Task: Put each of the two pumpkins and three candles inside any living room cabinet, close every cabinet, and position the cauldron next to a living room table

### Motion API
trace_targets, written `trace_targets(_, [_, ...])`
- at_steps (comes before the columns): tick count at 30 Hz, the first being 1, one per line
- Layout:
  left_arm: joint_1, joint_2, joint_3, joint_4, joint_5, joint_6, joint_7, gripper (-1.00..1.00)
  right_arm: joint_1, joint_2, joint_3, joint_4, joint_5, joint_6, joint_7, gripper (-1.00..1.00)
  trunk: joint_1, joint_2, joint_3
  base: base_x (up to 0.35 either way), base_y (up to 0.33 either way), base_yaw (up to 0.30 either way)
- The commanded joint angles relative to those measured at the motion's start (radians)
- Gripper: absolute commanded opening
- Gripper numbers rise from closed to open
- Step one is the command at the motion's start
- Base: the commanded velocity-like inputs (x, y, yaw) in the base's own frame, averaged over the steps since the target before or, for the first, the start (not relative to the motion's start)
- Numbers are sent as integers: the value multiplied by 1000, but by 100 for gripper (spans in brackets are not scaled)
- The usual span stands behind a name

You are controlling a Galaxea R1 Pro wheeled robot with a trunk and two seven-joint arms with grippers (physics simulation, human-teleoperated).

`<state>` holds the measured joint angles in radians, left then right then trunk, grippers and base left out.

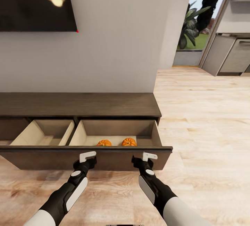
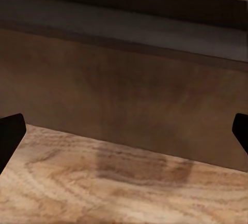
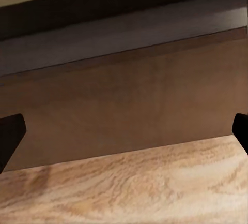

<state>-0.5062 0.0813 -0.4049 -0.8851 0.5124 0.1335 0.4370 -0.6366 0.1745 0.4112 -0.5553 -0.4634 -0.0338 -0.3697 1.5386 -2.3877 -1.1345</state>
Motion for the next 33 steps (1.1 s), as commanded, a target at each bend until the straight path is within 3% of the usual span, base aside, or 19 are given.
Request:
trace_targets(1, [0, 0, 0, 0, 0, 0, 0, 100, 0, 0, 0, 0, 0, 0, 0, 100, 4, -7, -3, 2, 0, 0])
trace_targets(7, [0, 0, 0, 0, 0, 1, 0, 100, 0, 0, 1, 0, 0, 0, 0, 100, 27, -49, -22, 0, 0, 0])
trace_targets(16, [0, 0, 0, 0, 0, 1, 0, 100, 0, 0, -1, 0, 0, 0, 0, 100, 27, -49, -22, 8, 0, 0])
trace_targets(33, [0, 0, 1, 0, 0, 2, 2, 100, 0, 0, -2, 0, 0, -1, 0, 100, 27, -49, -22, 161, 0, 0])
